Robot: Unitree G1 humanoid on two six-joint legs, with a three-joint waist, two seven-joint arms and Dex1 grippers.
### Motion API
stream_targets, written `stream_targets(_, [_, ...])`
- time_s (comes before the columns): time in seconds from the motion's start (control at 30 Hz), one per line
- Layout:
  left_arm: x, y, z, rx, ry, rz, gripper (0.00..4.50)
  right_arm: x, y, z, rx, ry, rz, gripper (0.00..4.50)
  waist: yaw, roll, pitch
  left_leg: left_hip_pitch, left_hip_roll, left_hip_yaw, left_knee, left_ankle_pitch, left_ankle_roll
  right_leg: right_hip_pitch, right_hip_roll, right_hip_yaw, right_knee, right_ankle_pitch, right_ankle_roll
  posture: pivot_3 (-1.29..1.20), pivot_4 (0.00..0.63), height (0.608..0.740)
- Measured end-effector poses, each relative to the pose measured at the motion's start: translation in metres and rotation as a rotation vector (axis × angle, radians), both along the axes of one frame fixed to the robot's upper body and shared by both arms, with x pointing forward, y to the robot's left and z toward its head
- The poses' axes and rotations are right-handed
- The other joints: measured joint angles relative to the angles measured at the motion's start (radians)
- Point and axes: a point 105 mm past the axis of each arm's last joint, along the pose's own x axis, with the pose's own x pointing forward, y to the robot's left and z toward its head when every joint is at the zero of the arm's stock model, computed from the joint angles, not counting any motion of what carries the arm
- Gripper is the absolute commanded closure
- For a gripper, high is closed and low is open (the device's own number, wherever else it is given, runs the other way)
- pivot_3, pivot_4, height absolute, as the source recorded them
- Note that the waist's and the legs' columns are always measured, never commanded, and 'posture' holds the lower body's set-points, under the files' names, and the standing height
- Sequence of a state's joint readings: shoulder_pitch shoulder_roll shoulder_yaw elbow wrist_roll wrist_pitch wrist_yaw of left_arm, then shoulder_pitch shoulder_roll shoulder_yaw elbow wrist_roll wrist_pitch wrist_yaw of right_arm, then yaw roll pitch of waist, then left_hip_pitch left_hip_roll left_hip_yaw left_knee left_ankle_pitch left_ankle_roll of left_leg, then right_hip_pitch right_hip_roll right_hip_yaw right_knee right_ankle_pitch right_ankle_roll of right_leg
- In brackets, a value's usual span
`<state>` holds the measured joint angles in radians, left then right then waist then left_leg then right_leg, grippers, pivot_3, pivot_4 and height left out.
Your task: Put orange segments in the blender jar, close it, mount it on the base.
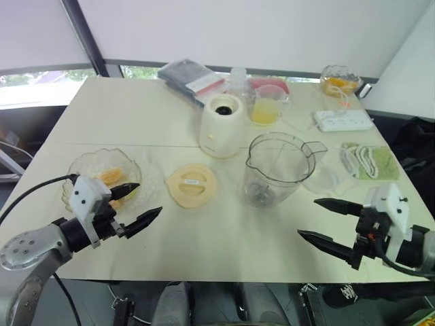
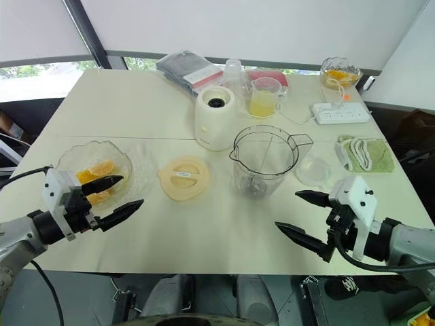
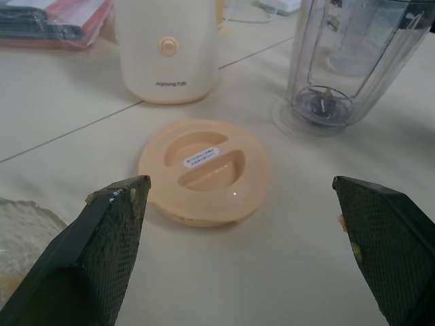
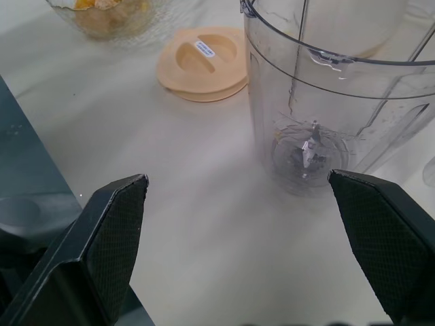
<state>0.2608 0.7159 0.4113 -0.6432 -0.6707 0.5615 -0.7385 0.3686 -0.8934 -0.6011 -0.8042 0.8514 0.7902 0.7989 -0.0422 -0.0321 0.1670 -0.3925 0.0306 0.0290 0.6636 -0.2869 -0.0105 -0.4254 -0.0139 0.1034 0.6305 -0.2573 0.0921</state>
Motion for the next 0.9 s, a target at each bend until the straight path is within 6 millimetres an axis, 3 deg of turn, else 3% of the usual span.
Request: stream_targets(0.9, [0.0065, -0.0075, -0.0042, -0.019, -0.035, -0.018, 0.00, 0.0087, 0.0053, 0.0024, 0.005, -0.024, -0.015, 0.04, -0.001, 0.000, 0.000, 0.000, 0.000, 0.000, 0.000, 0.000, 0.000, 0.000, 0.001, 0.000, 0.001, 0.000, 0.000, 0.00, 0.150, 0.740])
